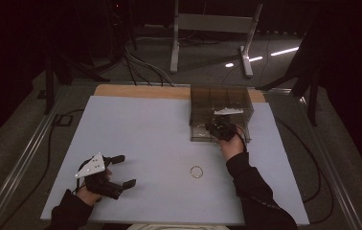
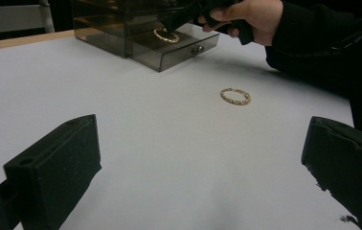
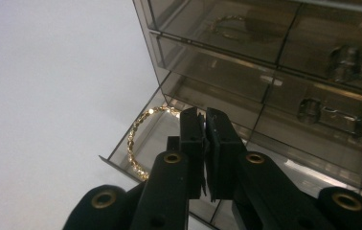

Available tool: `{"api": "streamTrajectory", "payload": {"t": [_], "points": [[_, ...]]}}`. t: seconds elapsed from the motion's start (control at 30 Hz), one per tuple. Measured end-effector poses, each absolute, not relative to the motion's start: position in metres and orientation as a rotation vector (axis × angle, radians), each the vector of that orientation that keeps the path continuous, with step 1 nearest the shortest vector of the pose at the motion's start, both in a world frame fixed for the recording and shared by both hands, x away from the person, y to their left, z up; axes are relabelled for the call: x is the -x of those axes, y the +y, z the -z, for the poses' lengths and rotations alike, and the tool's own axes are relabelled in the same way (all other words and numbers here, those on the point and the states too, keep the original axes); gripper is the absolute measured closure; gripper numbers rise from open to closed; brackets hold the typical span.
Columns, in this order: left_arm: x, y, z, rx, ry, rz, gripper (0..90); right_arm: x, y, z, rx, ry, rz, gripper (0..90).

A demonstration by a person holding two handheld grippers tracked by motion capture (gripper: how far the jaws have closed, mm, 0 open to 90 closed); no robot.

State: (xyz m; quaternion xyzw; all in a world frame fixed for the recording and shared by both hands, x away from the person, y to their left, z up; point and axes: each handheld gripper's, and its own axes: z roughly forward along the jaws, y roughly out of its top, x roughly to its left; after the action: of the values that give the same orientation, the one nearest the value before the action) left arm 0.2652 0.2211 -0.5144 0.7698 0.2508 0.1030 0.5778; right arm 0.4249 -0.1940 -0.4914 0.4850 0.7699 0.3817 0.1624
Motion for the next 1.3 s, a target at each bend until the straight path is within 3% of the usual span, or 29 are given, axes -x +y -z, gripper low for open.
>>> {"api": "streamTrajectory", "payload": {"t": [0.53, 1.2, 1.27, 1.3], "points": [[-0.266, 0.222, 0.515, -1.800, 0.588, -0.239, 0.7, -0.436, -0.186, 0.505, -1.414, 2.194, -1.039, 85.5], [-0.266, 0.221, 0.515, -1.799, 0.589, -0.239, 0.7, -0.414, -0.181, 0.479, -1.331, 2.286, -1.189, 29.2], [-0.266, 0.221, 0.515, -1.799, 0.590, -0.239, 0.7, -0.412, -0.181, 0.478, -1.312, 2.300, -1.198, 26.6], [-0.265, 0.221, 0.515, -1.803, 0.587, -0.241, 0.7, -0.407, -0.179, 0.475, -1.286, 2.312, -1.200, 20.8]]}}
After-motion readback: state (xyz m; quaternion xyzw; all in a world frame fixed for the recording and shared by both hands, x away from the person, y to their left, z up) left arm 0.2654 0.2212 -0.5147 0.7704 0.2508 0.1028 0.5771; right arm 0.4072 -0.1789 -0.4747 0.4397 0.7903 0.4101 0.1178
